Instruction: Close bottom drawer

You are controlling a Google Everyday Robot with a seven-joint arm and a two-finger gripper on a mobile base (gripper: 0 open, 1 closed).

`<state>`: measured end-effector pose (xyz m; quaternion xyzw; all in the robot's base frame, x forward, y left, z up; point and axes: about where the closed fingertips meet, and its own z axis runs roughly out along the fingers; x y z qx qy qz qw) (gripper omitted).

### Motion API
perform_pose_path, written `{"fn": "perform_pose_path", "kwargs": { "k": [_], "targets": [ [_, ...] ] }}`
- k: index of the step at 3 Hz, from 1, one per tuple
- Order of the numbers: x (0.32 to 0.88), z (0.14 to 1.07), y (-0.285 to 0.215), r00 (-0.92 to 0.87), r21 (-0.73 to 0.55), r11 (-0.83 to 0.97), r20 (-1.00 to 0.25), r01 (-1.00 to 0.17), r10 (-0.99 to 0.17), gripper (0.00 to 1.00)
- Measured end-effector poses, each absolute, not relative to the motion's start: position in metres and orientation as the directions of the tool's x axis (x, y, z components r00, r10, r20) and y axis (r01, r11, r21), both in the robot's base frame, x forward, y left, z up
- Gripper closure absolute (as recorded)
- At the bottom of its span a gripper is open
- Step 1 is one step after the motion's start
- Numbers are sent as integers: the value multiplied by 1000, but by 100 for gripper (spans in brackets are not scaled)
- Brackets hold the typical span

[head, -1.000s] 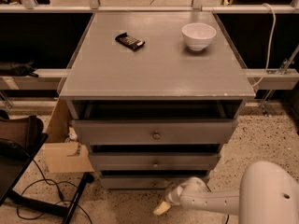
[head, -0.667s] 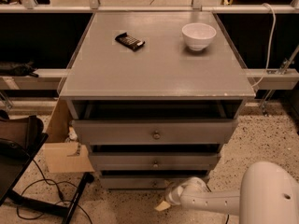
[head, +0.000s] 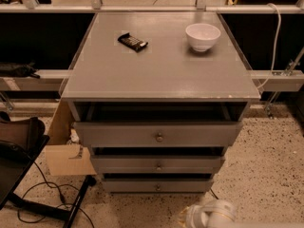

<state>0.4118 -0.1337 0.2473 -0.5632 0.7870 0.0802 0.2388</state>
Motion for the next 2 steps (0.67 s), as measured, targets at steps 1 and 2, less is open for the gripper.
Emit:
{"fn": "perform_pose_path", "kwargs": {
  "k": [1,2],
  "targets": [
    [368,312,-168,-261,-194,358,-395,-913,-881,99],
    [324,379,-191,-278,-273,368,-319,-889,-906,100]
  ]
}}
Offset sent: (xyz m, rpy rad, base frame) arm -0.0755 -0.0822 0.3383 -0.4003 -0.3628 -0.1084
